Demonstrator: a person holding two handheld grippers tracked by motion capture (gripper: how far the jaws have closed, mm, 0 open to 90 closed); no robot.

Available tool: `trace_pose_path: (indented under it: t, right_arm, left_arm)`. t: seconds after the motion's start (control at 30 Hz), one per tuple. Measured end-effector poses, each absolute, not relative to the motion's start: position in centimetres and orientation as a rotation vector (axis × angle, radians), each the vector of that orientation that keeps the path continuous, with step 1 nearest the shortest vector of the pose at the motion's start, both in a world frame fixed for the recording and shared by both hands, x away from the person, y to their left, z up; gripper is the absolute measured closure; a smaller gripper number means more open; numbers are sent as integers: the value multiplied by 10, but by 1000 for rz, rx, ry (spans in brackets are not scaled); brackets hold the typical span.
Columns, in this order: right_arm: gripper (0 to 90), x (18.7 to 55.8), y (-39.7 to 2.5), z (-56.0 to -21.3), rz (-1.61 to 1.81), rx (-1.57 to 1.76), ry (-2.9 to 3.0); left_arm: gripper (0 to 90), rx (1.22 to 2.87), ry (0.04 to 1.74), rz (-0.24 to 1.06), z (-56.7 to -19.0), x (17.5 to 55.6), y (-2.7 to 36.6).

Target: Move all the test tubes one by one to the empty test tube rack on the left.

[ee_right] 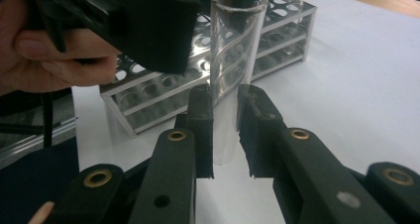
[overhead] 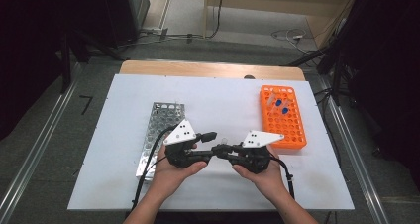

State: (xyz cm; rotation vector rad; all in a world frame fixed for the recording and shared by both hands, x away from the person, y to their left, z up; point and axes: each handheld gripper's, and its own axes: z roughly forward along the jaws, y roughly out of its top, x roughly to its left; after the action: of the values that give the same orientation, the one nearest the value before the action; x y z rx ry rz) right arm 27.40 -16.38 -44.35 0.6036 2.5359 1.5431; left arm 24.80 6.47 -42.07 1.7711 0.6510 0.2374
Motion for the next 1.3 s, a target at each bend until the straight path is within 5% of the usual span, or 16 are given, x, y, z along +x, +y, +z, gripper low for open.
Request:
trace_pose_path:
  t: [0.37, 0.77, 1.3]
  right_arm:
    - [741, 270, -157, -445, 1545, 575, 2575]
    - [726, 271, -158, -445, 1556, 578, 2593]
    - [105, 270, -201, -439, 1567, 630, 2456]
  left_arm:
    - [721, 1814, 632, 232, -424, 247, 57]
    - [762, 1812, 631, 264, -423, 247, 60]
    - [763, 1747, 732, 352, -410, 259, 88]
